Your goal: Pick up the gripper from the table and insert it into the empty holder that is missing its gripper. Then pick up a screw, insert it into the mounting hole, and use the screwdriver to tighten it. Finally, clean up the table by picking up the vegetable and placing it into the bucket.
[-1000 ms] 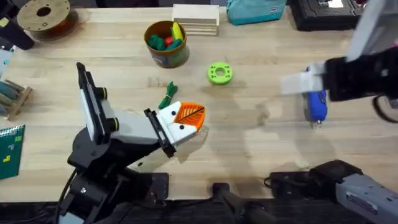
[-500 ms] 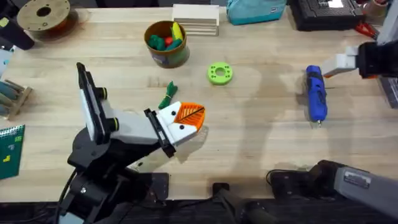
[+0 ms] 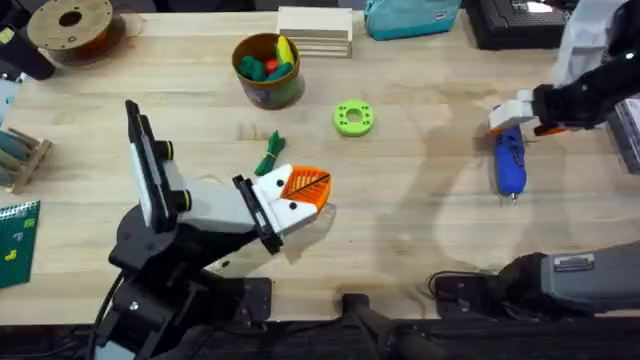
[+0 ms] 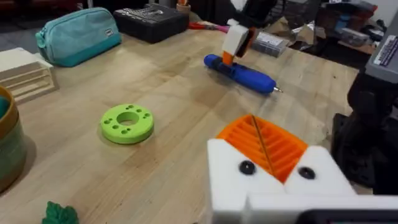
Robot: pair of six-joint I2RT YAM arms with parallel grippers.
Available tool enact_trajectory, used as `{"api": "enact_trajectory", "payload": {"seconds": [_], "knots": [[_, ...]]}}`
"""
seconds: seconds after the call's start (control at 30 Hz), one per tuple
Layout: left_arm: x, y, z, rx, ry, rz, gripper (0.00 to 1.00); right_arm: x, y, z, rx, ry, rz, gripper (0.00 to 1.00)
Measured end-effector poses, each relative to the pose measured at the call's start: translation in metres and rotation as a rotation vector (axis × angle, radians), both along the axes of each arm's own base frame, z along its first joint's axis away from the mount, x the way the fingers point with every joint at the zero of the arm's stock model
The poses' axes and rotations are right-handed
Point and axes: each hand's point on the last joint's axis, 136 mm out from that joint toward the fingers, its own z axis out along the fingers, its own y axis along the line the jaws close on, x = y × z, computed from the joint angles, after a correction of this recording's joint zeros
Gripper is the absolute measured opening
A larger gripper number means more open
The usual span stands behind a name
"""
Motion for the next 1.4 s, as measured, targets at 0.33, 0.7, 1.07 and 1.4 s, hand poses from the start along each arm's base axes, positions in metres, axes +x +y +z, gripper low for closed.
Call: {"api": "enact_trajectory", "payload": {"seconds": [0.33, 0.7, 1.07, 1.4], "knots": [[0.0, 0.0, 0.0, 0.0, 0.0, 0.0, 0.005, 0.015, -0.002, -0.026, 0.031, 0.008, -0.031, 0.923], [0.0, 0.0, 0.0, 0.0, 0.0, -0.001, 0.005, 0.016, -0.001, -0.039, 0.036, 0.038, -0.045, 0.785], [0.0, 0.0, 0.0, 0.0, 0.001, -0.003, 0.005, 0.009, 0.003, -0.039, 0.055, 0.069, -0.059, 0.256], [0.0, 0.0, 0.0, 0.0, 0.0, -0.003, 0.005, 0.031, -0.005, 0.037, -0.023, -0.158, -0.054, 0.244]]}}
